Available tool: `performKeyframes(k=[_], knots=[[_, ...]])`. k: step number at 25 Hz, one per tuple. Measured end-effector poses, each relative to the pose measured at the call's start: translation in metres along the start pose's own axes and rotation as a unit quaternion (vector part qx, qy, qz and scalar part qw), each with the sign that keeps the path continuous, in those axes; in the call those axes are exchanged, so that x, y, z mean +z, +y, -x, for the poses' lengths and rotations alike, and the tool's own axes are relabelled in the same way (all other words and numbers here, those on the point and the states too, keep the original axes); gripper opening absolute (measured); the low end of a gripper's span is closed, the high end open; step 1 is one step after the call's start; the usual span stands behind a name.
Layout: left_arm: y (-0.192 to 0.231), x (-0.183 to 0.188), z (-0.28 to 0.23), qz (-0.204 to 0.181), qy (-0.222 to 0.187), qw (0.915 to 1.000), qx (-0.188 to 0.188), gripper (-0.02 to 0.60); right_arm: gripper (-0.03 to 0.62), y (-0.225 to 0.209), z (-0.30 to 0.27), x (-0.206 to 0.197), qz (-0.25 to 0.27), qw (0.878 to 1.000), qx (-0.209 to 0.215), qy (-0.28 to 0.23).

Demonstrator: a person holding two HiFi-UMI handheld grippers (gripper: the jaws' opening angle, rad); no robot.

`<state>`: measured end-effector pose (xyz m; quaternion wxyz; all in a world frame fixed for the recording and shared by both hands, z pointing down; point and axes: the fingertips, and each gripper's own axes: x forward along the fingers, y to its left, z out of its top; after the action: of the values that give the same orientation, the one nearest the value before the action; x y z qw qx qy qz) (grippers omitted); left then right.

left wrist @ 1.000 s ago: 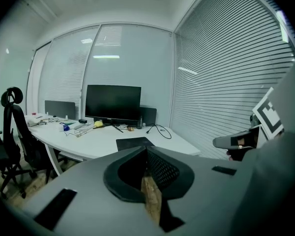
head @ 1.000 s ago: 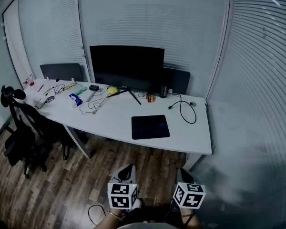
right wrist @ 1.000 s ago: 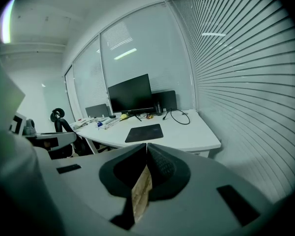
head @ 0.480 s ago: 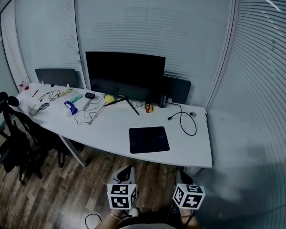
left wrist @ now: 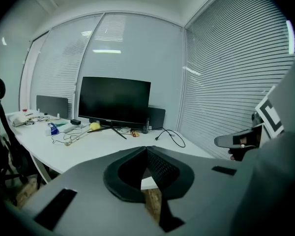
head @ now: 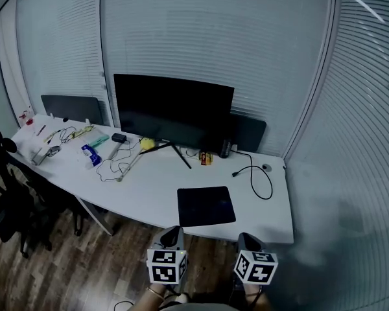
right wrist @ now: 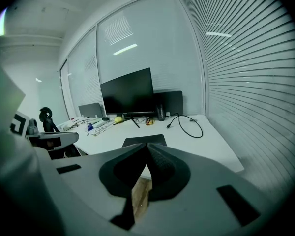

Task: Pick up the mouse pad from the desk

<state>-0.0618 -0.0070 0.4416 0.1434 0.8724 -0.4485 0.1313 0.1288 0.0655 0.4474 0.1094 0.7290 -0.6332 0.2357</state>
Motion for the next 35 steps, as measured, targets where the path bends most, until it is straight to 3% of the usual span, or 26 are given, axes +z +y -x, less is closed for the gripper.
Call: performKeyframes(k=[11, 20, 35], knots=[[0.04, -0.001, -0.043, 0.007, 0.019, 0.9997, -0.01, 0.018, 0.034, 0.015, -0.046, 0.008, 0.009, 1.0, -0.008, 0.023], [0.044, -0.011, -0.067, 0.021, 0.046, 0.9985, -0.019, 0.018, 0.034, 0.0, -0.066, 0.01, 0.01, 0.999, -0.021, 0.041], [0.059, 0.018, -0.135, 0.018, 0.046, 0.9986, 0.02, 0.018, 0.034, -0.026, -0.153, 0.053, 0.004, 0.999, 0.01, 0.033]])
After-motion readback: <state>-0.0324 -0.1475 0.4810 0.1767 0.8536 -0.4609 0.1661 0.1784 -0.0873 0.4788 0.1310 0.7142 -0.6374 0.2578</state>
